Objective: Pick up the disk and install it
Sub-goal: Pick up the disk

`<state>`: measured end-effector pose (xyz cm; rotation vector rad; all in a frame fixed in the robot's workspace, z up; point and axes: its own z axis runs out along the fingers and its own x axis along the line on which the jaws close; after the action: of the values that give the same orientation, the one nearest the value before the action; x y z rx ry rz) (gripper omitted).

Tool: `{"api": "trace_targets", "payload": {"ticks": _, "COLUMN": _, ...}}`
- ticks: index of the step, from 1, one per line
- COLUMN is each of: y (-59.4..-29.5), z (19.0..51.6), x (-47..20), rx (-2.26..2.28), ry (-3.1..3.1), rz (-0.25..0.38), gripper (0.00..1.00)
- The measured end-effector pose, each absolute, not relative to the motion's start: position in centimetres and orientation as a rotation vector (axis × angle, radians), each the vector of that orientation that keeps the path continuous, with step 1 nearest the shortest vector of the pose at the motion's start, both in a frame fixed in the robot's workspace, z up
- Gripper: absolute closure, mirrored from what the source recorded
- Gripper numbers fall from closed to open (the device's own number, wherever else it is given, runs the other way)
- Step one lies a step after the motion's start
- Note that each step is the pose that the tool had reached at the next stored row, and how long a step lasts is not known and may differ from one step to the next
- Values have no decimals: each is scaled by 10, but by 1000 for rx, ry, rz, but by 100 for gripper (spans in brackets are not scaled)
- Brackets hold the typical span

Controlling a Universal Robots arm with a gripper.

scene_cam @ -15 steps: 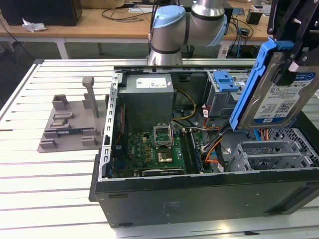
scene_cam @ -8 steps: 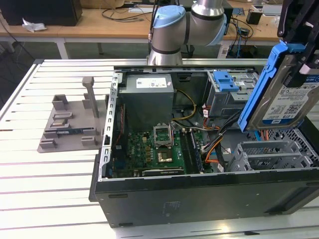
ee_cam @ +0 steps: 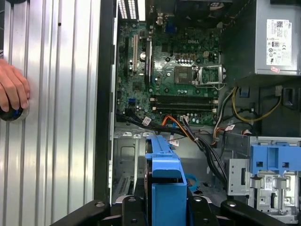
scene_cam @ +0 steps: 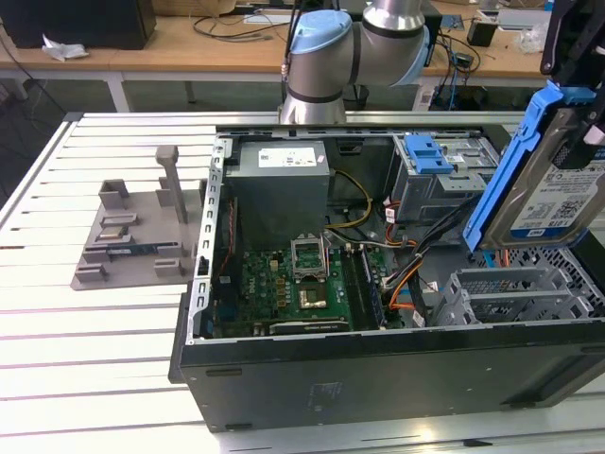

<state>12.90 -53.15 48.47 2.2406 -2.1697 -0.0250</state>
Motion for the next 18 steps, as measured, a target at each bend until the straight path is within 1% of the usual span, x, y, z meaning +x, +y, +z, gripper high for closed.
{"api": "trace_targets", "payload": {"ticks": 5, "y": -533, "z": 475, "x": 137, "rx": 2240, "ry": -2169, "rz": -27, "gripper": 64}}
{"api": "trace_targets", "payload": {"ticks": 11, "y": -549, "z": 465, "x": 137, "rx": 2234, "ry": -2176, "rz": -27, "gripper": 64}}
{"api": "trace_targets", "payload": {"ticks": 18, "y": -549, "z": 454, "x": 137, "rx": 2198, "ry": -2212, "rz": -28, "gripper": 64}}
